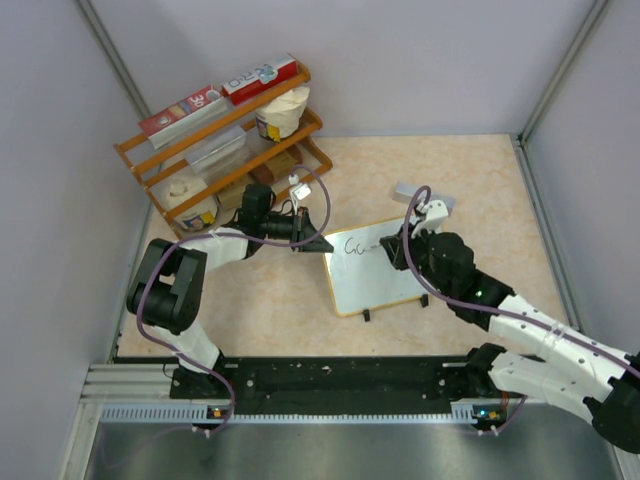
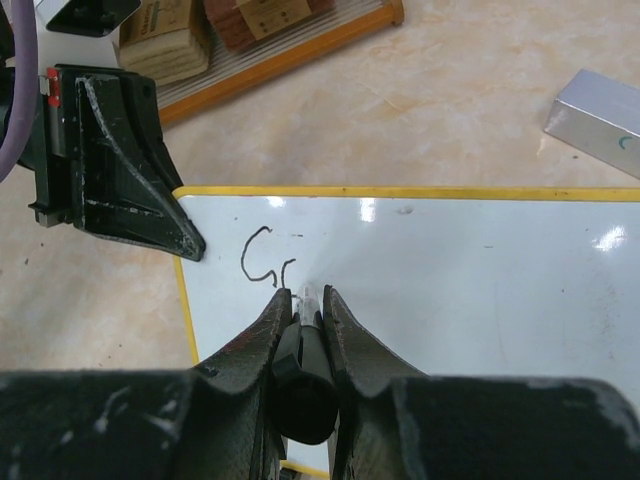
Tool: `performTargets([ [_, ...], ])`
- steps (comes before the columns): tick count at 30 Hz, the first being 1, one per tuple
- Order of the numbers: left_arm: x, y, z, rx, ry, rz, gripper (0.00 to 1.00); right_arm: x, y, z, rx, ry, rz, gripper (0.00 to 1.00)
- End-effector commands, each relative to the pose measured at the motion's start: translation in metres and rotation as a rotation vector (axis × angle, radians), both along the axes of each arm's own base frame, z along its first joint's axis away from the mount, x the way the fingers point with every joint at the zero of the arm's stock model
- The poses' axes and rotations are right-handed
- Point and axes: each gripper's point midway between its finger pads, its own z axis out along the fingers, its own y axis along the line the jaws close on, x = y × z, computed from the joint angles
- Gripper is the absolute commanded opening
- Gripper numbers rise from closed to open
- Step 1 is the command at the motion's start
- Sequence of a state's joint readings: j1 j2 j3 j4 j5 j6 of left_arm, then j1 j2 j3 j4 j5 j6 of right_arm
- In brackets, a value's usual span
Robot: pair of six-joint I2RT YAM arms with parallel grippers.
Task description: Write a sentence on the whiteboard
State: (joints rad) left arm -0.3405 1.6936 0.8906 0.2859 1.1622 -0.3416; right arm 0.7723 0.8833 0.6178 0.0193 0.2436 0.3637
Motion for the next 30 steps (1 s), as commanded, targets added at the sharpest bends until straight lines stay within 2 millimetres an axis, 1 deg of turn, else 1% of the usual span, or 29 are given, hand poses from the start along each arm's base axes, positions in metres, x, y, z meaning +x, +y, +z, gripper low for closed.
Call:
performTargets([
  [1,-0.01,-0.009,-0.008,0.003,-0.063,-0.067,0.0,0.01,0.008,0.029,0.047,-0.061,-0.015,0.0],
  [5,-0.011,-0.009,-0.009,0.004,-0.061,-0.07,0.0,0.011,0.01,0.035,0.066,-0.07,-0.01,0.0],
  [15,-0.011,-0.01,-0.008,0.004,-0.061,-0.072,0.0,0.009,0.014,0.037,0.085,-0.073,0.008,0.0],
  [20,-0.012,-0.01,-0.009,0.005,-0.06,-0.076,0.0,0.004,0.016,0.042,0.107,-0.083,0.036,0.0],
  [21,-0.011,-0.01,-0.009,0.007,-0.057,-0.073,0.0,0.003,0.015,0.043,0.112,-0.085,0.037,0.0],
  [22,-0.011,-0.01,-0.009,0.006,-0.06,-0.073,0.0,0.001,0.013,0.049,0.128,-0.102,0.037,0.0],
  [23,-0.011,-0.01,-0.01,0.007,-0.059,-0.073,0.0,-0.001,0.011,0.048,0.132,-0.104,0.037,0.0],
  [25,-0.011,-0.01,-0.01,0.008,-0.058,-0.075,0.0,-0.004,0.005,0.056,0.155,-0.128,0.027,0.0],
  [30,-0.011,-0.01,-0.01,0.01,-0.059,-0.075,0.0,-0.001,-0.007,0.051,0.128,-0.128,-0.029,0.0],
])
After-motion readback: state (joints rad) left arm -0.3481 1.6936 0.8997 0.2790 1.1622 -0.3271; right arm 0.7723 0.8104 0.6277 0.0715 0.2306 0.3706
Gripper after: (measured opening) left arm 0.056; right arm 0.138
